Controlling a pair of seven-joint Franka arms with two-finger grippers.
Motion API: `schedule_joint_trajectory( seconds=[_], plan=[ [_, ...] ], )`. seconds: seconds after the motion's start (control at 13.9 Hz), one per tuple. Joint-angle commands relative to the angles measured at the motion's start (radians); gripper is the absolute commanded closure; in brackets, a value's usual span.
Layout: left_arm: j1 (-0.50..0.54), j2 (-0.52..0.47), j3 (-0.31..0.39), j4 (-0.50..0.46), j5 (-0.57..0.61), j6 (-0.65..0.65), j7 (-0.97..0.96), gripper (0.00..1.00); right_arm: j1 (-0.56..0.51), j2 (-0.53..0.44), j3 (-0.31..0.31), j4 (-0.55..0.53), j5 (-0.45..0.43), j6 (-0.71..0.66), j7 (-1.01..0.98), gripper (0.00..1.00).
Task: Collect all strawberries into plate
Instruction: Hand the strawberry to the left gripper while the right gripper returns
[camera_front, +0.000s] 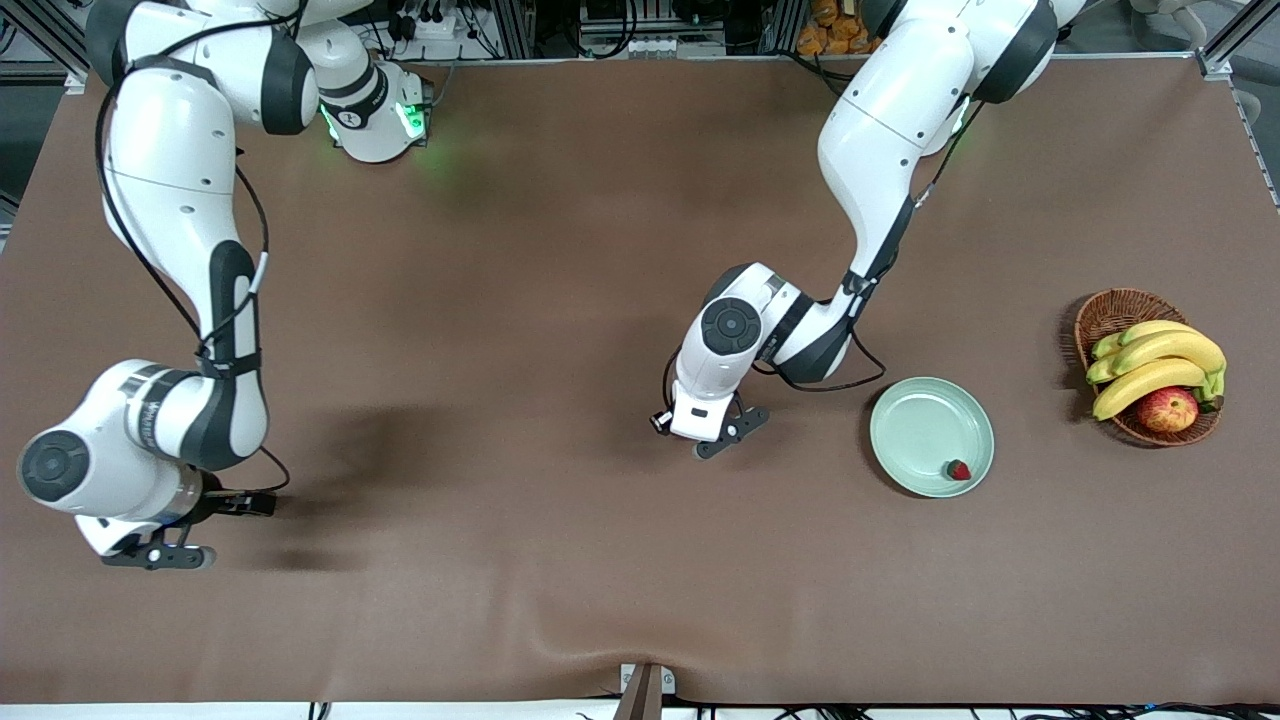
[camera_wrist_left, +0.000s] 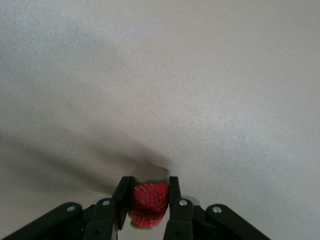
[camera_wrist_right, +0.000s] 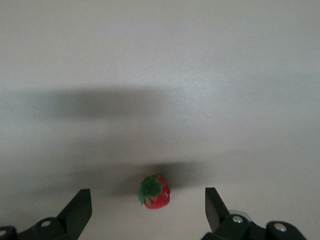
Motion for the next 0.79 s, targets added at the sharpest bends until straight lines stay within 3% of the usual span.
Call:
schedule_joint_trajectory(
  seconds=[0.0,0.14,0.43,0.72],
  plan=[
    [0.019,-0.030,0.007,0.016,0.016,-0.001,-0.003,1.00,-0.023,-0.017,0.043,-0.060,0.020,0.028,-0.072,0.00],
    [0.090,-0.093,-0.005,0.006,0.017,-0.049,0.003,1.00,-0.023,-0.017,0.048,-0.075,0.020,0.045,-0.089,0.00],
    [0.228,-0.208,-0.016,-0.005,-0.006,-0.268,0.135,1.00,-0.029,-0.016,0.061,-0.109,0.034,0.084,-0.118,0.00],
    [0.444,-0.262,-0.051,-0.124,-0.030,-0.359,0.329,1.00,-0.092,-0.013,0.109,-0.106,0.041,0.113,-0.120,0.00]
  ],
)
